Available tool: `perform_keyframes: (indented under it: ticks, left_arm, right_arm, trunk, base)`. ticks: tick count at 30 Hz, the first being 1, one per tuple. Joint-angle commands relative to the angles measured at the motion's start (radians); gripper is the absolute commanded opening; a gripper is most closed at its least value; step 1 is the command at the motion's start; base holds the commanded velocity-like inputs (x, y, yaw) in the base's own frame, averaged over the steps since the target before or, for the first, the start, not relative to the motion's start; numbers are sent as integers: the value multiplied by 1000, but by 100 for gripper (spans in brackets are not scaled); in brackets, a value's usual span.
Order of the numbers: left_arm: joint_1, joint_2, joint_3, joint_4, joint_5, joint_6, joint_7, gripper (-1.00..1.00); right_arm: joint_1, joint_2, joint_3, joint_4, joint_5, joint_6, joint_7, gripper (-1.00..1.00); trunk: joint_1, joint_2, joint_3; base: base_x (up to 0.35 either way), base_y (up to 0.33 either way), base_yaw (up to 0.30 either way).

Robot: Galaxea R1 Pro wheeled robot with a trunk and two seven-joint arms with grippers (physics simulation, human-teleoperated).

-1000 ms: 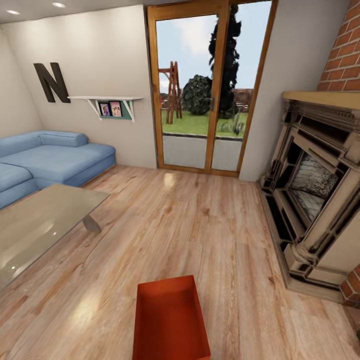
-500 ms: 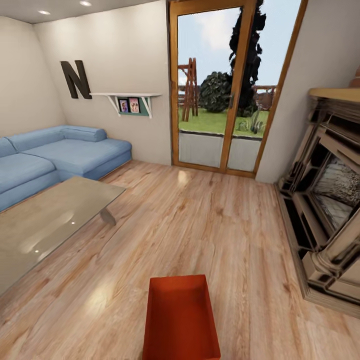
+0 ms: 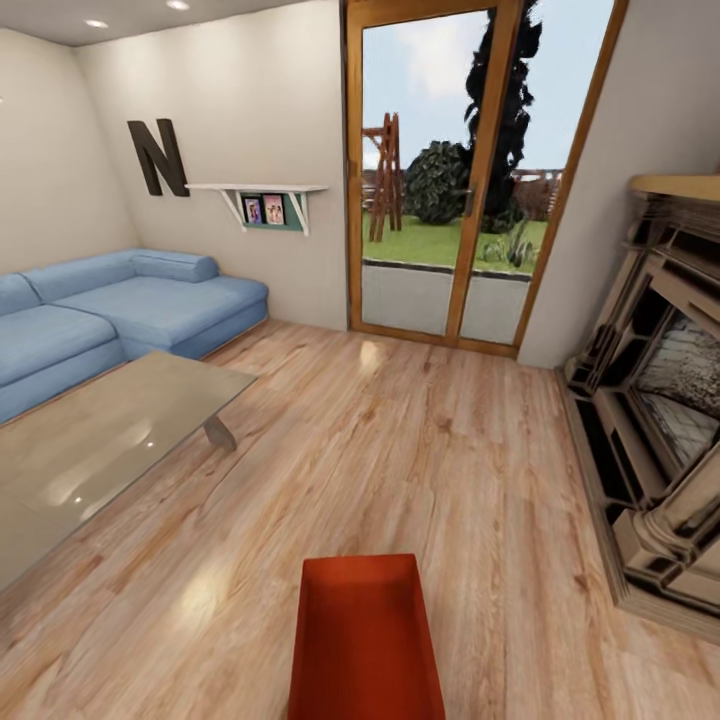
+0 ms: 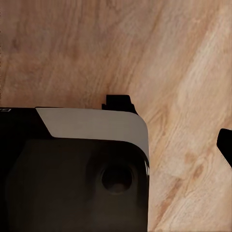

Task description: Move the two storage containers from the living room to the garage. In the garage, place one container on the floor and stack the other container on top of it (either order is fine).

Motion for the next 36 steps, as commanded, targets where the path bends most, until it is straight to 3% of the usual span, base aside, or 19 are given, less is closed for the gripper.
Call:
perform_keyframes:
  ticks: [1,10,36]
  left_arm:
    - [0,0,-4,-1,9,3,3,100]
    - [0,0,-4,-1,9,3,3,100]
    - [0,0,-5,0,11,3,3,100]
  right_arm:
    - [-1,1,8,3,-8,-5,-1,100]
    - [-1,1,8,3,-8,-5,-1,100]
    - [-1,2,8,3,-6,-6,-1,100]
  trunk:
    - [0,0,-1]
    - [0,0,-1]
    - [0,0,-1]
  base:
    - [267,0,0]
    - [251,0,0]
    - [8,0,0]
